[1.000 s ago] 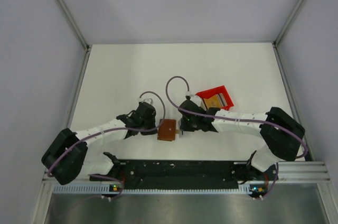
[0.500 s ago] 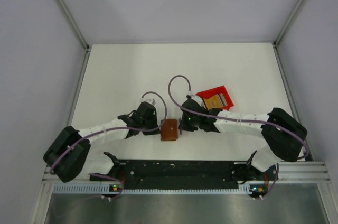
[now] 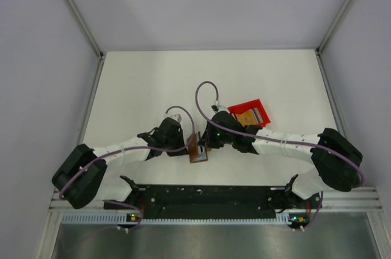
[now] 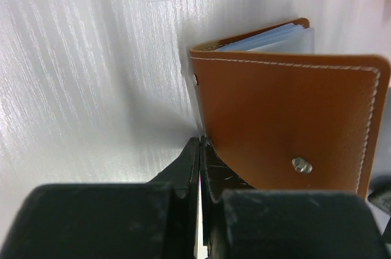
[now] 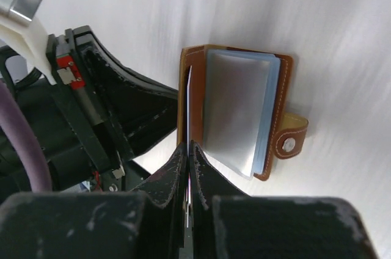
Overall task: Put the credit cards into the card holder
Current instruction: Insert the credit card into the card holder.
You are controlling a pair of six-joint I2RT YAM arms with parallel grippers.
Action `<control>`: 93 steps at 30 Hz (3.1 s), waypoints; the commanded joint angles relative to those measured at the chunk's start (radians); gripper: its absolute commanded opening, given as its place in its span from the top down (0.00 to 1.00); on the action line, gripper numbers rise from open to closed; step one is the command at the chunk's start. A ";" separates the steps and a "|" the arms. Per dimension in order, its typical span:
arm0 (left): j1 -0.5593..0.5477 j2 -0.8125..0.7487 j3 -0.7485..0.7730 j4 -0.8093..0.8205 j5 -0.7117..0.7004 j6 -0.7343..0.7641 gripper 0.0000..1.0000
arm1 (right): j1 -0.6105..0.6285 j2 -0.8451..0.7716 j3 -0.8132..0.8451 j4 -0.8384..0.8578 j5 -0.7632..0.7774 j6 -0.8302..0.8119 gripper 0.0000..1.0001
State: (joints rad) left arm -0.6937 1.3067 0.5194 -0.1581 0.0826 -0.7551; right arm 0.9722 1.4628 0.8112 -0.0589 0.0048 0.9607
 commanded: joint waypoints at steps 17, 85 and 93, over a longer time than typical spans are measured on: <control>0.005 0.002 -0.079 0.069 -0.070 -0.049 1.00 | 0.089 0.186 0.158 0.016 -0.036 -0.057 1.00; 0.029 -0.340 0.082 -0.231 -0.101 -0.050 0.20 | 0.132 0.358 0.370 -0.325 0.187 -0.114 1.00; 0.029 -0.333 0.084 -0.203 -0.107 -0.033 0.24 | 0.132 0.358 0.370 -0.325 0.184 -0.116 1.00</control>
State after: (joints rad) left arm -0.6674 0.9783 0.5758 -0.4229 -0.0231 -0.8013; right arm 1.0962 1.7947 1.1488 -0.3382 0.1562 0.8658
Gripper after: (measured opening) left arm 0.789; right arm 0.006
